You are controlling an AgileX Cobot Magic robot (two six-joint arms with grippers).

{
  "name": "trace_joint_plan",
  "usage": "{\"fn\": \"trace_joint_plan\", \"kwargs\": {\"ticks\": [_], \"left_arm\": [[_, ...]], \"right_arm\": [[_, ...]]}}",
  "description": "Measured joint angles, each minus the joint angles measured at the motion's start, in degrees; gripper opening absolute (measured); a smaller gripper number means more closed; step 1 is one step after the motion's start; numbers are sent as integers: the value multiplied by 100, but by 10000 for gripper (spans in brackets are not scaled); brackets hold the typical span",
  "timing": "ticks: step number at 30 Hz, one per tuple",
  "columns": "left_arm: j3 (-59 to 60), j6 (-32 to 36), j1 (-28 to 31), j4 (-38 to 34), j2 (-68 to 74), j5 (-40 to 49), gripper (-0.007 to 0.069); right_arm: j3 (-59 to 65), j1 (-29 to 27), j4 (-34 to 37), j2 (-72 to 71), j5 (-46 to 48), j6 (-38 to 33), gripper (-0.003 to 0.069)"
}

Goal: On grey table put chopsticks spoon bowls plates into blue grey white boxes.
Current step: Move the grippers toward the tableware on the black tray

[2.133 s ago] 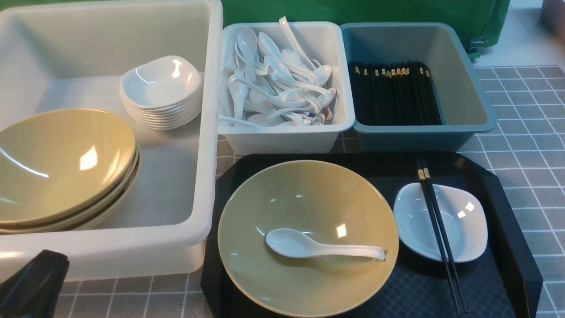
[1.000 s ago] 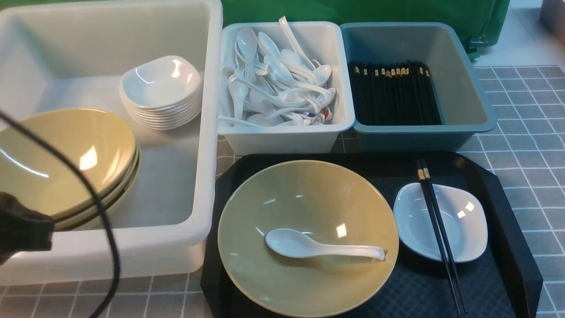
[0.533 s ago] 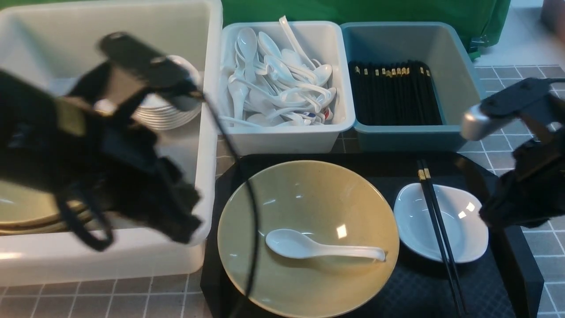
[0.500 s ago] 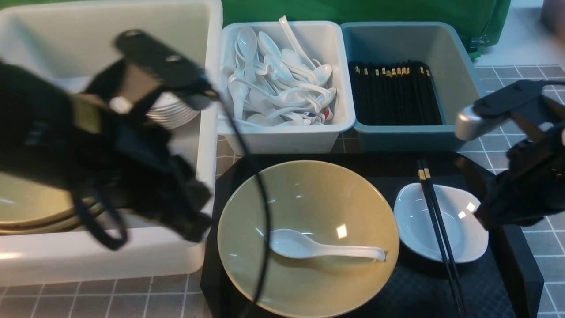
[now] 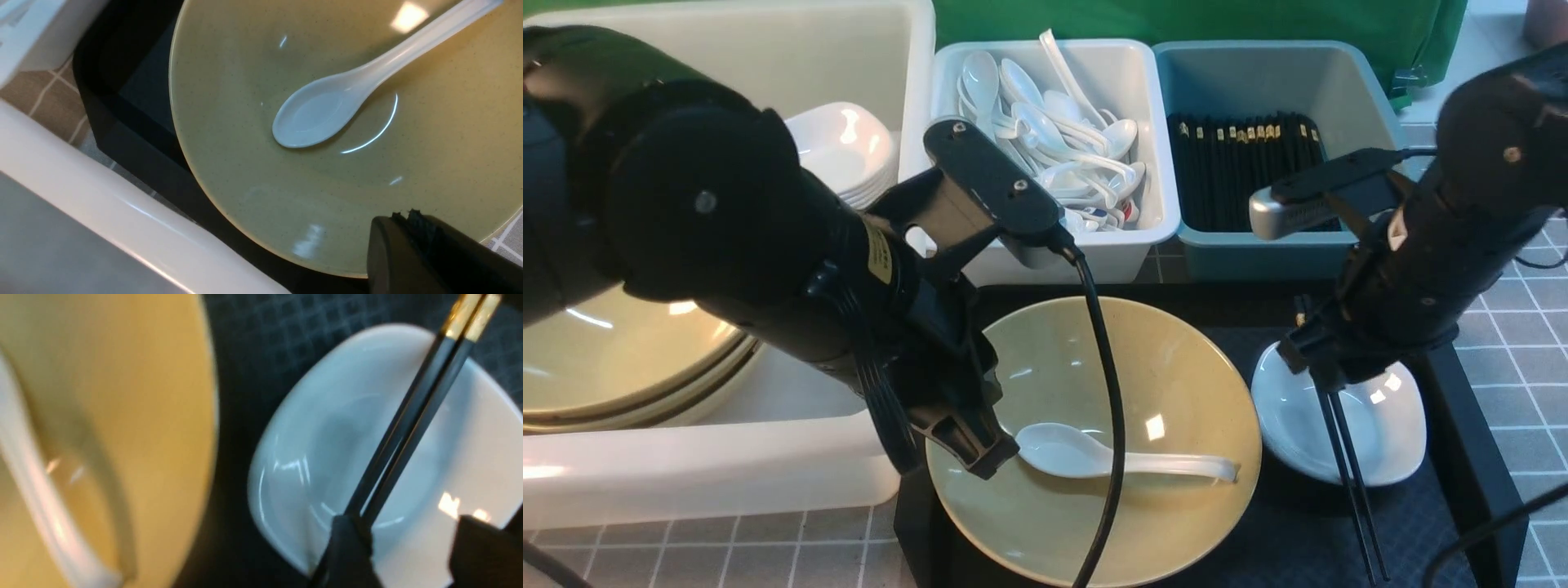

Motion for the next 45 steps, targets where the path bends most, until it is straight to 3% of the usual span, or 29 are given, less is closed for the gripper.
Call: {"fn": "trace_joint_plan", "kwargs": {"ticks": [6,20,26,31,35,45], "left_arm": [[0,7,0,7,0,61,-8],[0,37,0,7,0,108,-8],[0,37,0,7,0,113,-8],[0,37,0,7,0,113,-8],[0,37,0,7,0,113,-8],[0,35,0,7,0,10,-8]], "right_arm": [[-17,0,-152,370,-95,432,475],[-28,0,-154,1104,-412,630,462],[-28,0,-159,1118,-480,669,394],[-28,0,-159,1118,-471,669,228],[-28,0,-159,1091,-406,669,156],[-28,0,-159,222,4,208,150]]}}
